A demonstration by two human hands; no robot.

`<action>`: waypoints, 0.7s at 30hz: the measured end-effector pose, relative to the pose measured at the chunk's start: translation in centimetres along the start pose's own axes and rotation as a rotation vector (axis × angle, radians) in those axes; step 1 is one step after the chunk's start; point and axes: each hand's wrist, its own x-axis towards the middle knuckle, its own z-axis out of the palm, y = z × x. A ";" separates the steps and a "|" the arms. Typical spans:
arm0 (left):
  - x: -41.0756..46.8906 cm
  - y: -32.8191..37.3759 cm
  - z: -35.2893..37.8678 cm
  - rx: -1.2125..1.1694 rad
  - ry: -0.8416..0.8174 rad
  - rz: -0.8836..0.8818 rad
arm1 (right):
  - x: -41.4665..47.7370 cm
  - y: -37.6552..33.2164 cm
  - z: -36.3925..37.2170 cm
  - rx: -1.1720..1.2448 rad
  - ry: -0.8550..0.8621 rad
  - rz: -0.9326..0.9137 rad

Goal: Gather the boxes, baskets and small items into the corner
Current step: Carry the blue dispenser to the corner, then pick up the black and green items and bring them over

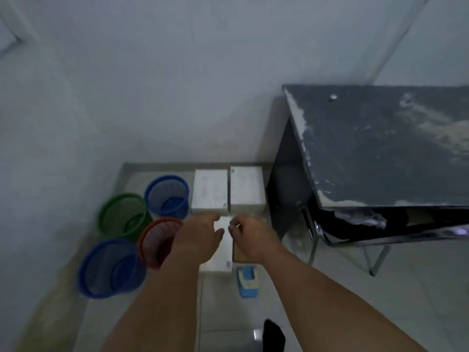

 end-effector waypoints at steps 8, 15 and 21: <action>-2.9 7.3 -6.5 0.047 0.132 0.175 | -6.0 -2.7 -9.9 -0.056 0.237 -0.041; -7.1 18.0 -2.5 0.056 0.170 0.517 | -15.8 5.1 -14.2 -0.106 0.359 0.125; -14.1 26.0 7.8 0.082 0.033 0.826 | -33.0 18.3 -14.4 -0.022 0.497 0.474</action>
